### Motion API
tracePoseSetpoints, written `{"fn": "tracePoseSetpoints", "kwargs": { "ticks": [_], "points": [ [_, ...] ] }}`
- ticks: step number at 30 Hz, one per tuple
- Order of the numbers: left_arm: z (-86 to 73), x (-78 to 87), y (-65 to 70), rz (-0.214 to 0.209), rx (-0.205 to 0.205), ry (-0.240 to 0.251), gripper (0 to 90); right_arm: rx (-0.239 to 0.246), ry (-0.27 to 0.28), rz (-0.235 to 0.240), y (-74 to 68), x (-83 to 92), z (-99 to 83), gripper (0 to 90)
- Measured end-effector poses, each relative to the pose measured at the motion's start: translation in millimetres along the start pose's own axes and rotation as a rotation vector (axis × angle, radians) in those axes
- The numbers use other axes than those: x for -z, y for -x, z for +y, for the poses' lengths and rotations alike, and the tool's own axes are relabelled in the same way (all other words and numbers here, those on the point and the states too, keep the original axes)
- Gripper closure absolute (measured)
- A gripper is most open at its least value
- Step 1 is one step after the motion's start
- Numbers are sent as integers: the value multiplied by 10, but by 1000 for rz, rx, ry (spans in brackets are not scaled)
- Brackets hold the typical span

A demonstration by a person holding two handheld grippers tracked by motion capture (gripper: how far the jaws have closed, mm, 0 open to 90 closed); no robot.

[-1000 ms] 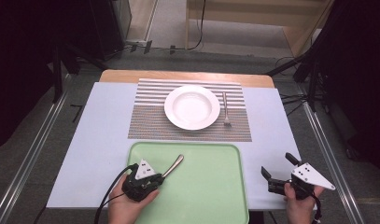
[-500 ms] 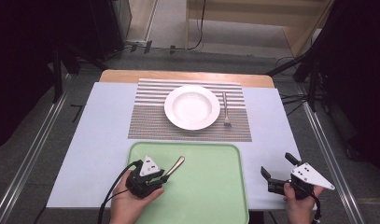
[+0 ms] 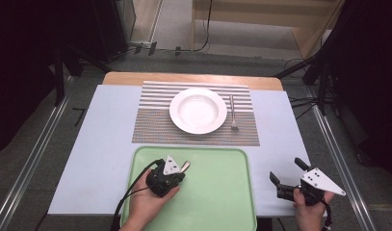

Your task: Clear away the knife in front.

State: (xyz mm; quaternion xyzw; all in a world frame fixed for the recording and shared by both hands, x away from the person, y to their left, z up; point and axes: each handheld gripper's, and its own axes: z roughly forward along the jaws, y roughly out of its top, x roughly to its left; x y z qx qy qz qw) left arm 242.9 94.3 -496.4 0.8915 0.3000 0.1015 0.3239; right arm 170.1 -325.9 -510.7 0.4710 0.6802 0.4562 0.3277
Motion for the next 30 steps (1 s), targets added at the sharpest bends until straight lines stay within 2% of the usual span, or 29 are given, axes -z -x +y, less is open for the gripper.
{"fn": "tracePoseSetpoints", "kwargs": {
  "ticks": [6,8,9,17,22,27,29,30],
  "points": [
    [-65,78,-125,16,33,-10,897,6,-4,1,-17,-21,-2,0],
    [-119,137,-199,43,41,-14,898,16,-6,5,-28,-34,-3,0],
    [-137,157,-217,57,43,-16,898,14,-9,4,-34,-36,-4,0],
    [-241,292,-334,89,46,-46,897,10,-21,4,-50,-54,-11,0],
    [-342,375,-426,98,76,-33,897,14,-23,2,-51,-59,-15,0],
    [-424,448,-501,119,83,-28,897,13,-28,-2,-53,-71,-24,0],
    [-464,480,-541,124,94,-22,897,18,-28,0,-52,-79,-27,0],
    [-514,506,-577,118,113,-4,897,19,-28,4,-49,-80,-26,0]
  ]
}}
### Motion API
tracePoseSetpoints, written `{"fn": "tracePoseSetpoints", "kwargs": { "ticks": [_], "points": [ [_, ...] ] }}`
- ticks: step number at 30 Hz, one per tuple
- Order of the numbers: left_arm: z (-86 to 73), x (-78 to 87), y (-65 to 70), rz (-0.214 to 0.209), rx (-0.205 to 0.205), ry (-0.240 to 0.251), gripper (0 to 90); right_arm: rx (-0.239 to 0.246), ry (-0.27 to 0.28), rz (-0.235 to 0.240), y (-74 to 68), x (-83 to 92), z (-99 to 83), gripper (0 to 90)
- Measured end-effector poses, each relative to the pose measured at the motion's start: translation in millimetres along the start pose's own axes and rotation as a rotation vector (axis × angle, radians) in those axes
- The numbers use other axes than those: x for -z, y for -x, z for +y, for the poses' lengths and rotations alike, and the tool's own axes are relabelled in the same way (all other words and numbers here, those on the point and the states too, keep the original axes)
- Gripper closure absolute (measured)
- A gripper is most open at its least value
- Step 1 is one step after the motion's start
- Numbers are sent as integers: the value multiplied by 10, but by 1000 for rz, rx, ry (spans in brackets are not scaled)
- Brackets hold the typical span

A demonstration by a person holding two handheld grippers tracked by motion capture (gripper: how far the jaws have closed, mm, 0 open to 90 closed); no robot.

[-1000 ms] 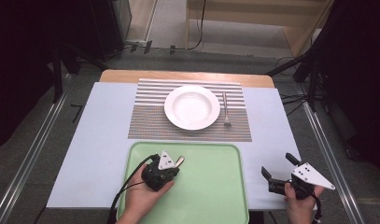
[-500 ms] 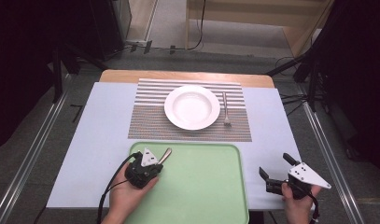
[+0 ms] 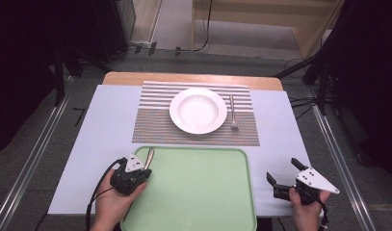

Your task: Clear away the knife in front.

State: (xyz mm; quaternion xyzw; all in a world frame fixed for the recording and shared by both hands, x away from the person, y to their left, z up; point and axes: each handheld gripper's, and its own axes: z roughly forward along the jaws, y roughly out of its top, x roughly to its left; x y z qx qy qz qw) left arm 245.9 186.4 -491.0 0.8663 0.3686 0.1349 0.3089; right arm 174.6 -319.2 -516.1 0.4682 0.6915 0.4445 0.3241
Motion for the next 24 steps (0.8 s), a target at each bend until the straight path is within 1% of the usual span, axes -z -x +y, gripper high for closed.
{"fn": "tracePoseSetpoints", "kwargs": {
  "ticks": [1,3,6,8,9,10,12,14,16,18,19,21,22,23,24],
  "points": [
    [0,0,0,0,0,0,897,0,0,0,0,0,0,0],
    [-40,18,-39,-5,10,16,897,-11,-1,2,2,0,0,0],
    [-82,32,-73,10,15,37,897,-17,1,7,10,-5,-4,0],
    [-114,40,-98,0,18,64,893,-6,1,11,12,-11,-1,0],
    [-129,52,-111,-9,21,76,862,-8,0,10,6,-10,0,0],
    [-141,64,-127,-20,32,105,862,-8,0,10,6,-10,0,0],
    [-156,118,-179,-39,46,151,741,-4,-2,9,3,-13,4,0],
    [-171,176,-242,-69,76,202,640,-4,-4,5,-1,-14,7,0],
    [-200,229,-310,-88,98,263,500,-3,-2,3,-4,-10,6,0],
    [-237,279,-377,-117,121,320,392,0,-4,1,-1,1,8,0],
    [-253,301,-407,-108,128,340,336,-2,-1,0,0,2,8,0],
    [-277,350,-461,-80,137,365,192,-5,2,1,-2,8,7,0],
    [-297,378,-492,-97,140,388,110,0,4,-1,-4,14,9,0],
    [-319,413,-526,-105,151,412,110,0,4,-1,-4,14,9,0],
    [-340,439,-550,-108,152,436,107,0,9,2,-8,14,8,0]
  ]
}}
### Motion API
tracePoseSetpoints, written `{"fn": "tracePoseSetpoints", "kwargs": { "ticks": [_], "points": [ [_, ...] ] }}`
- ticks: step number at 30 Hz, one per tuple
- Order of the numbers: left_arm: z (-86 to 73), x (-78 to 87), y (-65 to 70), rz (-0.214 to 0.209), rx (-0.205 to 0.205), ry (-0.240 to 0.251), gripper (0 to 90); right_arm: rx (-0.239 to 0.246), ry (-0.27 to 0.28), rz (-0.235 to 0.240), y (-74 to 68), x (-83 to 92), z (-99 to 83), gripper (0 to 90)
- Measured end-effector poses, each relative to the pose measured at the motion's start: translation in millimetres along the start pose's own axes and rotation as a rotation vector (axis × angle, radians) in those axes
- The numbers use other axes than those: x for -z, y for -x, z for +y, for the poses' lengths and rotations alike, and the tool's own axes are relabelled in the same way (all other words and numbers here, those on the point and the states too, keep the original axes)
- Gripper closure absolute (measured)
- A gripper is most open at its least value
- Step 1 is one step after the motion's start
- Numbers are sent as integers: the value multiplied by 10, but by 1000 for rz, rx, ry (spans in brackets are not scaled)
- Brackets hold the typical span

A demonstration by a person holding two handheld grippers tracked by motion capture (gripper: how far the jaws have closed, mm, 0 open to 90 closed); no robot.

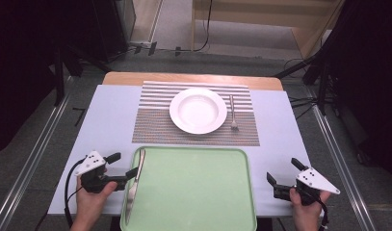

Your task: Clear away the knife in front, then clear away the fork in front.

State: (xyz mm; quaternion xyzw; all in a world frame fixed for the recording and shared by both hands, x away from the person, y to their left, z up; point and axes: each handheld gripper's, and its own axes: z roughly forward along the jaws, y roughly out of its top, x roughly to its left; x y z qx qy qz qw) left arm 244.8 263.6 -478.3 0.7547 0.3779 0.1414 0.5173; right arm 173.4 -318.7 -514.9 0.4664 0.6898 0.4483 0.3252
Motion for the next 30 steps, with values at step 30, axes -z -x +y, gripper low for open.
{"fn": "tracePoseSetpoints", "kwargs": {
  "ticks": [30],
  "points": [
    [-152,255,-366,22,-5,161,20,-45,19,-25,38,-144,398,0]
  ]
}}
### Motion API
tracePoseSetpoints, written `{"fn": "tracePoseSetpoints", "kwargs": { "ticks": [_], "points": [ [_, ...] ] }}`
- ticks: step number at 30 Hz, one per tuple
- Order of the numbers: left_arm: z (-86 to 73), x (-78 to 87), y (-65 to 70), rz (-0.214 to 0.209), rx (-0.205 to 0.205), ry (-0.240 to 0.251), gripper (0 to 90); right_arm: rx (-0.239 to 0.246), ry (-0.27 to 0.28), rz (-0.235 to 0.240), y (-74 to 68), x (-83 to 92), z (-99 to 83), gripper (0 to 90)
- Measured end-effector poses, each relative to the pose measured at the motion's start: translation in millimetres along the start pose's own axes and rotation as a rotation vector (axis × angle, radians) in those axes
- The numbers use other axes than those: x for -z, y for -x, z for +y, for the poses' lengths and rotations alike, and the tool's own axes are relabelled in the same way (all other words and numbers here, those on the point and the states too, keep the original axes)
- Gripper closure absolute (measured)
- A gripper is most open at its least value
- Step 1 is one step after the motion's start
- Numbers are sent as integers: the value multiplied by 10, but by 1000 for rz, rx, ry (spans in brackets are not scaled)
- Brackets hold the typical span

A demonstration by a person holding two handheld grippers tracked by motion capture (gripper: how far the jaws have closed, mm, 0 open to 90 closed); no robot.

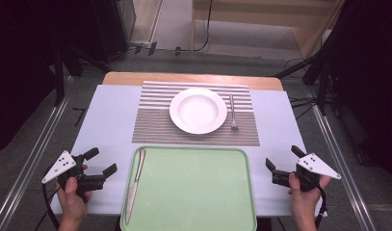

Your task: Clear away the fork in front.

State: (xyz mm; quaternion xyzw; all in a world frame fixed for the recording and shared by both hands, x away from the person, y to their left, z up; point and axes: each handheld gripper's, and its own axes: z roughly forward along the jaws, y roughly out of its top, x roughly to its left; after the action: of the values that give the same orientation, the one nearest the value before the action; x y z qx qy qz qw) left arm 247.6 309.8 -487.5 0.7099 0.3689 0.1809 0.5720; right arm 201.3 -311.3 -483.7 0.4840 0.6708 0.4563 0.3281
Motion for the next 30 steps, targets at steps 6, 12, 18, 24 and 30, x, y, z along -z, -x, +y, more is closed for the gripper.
{"fn": "tracePoseSetpoints", "kwargs": {
  "ticks": [6,12,18,24,30],
  "points": [
    [-40,22,-10,7,20,32,21,-12,-1,8,-23,-106,81,0],
    [-55,9,12,10,7,32,21,-22,-8,11,-28,-211,169,0],
    [-67,33,-11,9,37,59,23,-10,-22,14,-85,-292,250,0],
    [-66,10,9,13,19,42,23,-13,-27,6,-98,-374,322,0],
    [-68,11,8,12,24,41,23,-30,-35,11,-79,-466,382,0]
  ]
}}
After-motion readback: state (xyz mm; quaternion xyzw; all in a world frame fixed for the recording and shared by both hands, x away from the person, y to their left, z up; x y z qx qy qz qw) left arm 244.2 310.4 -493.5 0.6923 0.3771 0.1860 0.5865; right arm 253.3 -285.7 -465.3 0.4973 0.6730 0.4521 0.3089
